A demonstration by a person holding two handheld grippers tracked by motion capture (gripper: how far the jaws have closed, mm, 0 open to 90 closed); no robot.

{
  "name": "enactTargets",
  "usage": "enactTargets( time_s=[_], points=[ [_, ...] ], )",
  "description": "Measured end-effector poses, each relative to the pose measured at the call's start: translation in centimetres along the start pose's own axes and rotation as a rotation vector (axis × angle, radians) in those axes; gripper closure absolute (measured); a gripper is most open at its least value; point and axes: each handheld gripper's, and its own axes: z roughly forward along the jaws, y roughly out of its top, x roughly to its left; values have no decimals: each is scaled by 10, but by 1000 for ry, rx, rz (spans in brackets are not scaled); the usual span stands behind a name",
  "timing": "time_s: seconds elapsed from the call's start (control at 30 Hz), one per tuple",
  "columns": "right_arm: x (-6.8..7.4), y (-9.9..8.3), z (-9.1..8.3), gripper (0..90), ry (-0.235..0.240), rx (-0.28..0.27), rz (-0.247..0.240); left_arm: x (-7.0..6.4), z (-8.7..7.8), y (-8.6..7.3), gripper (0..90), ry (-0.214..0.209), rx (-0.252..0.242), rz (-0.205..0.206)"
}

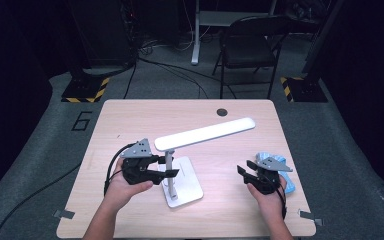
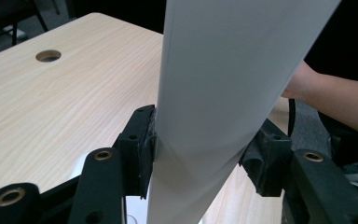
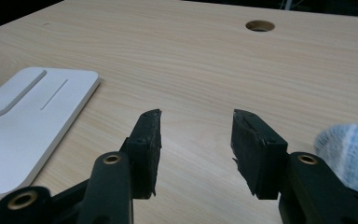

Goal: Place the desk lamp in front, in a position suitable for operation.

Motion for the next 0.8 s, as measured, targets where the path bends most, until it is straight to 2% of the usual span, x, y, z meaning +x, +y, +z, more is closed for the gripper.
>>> enactTargets(
  time_s=[0.13,0.23,0.37,0.4,0.43,0.47,0.5,0.6,0.63,0.8],
  points=[
    [-15,-4,-3,536,-13,25,54,0,0,0,488,6,-7,-9],
    [-21,-4,-4,556,-22,40,52,-1,1,-1,488,9,-8,-7],
    [-27,-5,-5,578,-74,89,27,-4,1,-1,489,31,-6,6],
    [-27,-5,-5,578,-74,89,27,-4,1,-1,489,31,-6,6],
    [-30,-5,-6,568,-82,86,47,-5,2,-1,488,38,-6,11],
    [-30,-5,-6,568,-82,86,47,-5,2,-1,488,38,-6,11],
    [-33,-5,-7,536,-89,88,71,-5,2,-1,488,41,-5,11],
    [-36,-5,-8,505,-100,93,56,-5,2,-1,487,42,-5,10],
    [-39,-5,-11,476,-117,102,44,-5,2,-1,488,48,-8,7],
    [-46,-6,-16,419,-138,88,52,-6,2,-1,488,52,-8,6]
  ],
)
